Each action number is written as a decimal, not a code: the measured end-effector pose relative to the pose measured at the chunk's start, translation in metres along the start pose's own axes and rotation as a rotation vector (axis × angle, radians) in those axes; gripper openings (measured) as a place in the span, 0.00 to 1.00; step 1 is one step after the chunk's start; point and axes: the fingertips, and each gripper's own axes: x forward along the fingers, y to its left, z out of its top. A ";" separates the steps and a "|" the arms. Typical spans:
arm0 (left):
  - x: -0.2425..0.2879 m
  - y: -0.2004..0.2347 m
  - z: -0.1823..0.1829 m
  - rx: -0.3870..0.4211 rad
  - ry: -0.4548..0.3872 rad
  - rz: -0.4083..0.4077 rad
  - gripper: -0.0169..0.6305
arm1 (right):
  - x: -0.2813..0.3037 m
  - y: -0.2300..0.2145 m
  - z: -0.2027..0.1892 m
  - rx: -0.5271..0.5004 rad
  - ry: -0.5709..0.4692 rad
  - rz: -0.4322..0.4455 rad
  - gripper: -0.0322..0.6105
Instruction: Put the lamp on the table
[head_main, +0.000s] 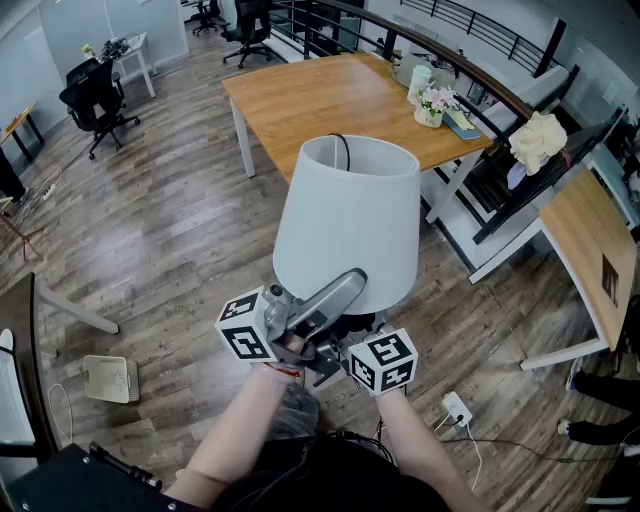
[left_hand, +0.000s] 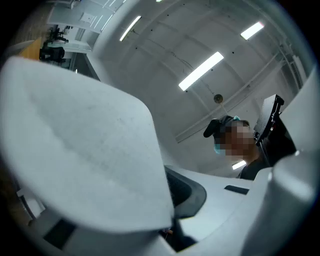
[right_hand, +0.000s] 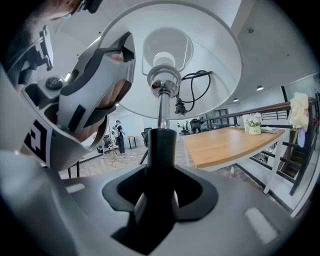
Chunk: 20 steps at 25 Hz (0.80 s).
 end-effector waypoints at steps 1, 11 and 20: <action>-0.001 0.008 0.010 -0.001 0.004 -0.004 0.04 | 0.013 -0.004 0.005 -0.002 -0.003 -0.003 0.32; -0.012 0.071 0.082 -0.043 0.031 -0.039 0.04 | 0.100 -0.032 0.031 0.002 -0.017 -0.055 0.32; -0.009 0.094 0.116 -0.070 0.044 -0.089 0.04 | 0.135 -0.050 0.052 -0.018 -0.028 -0.093 0.32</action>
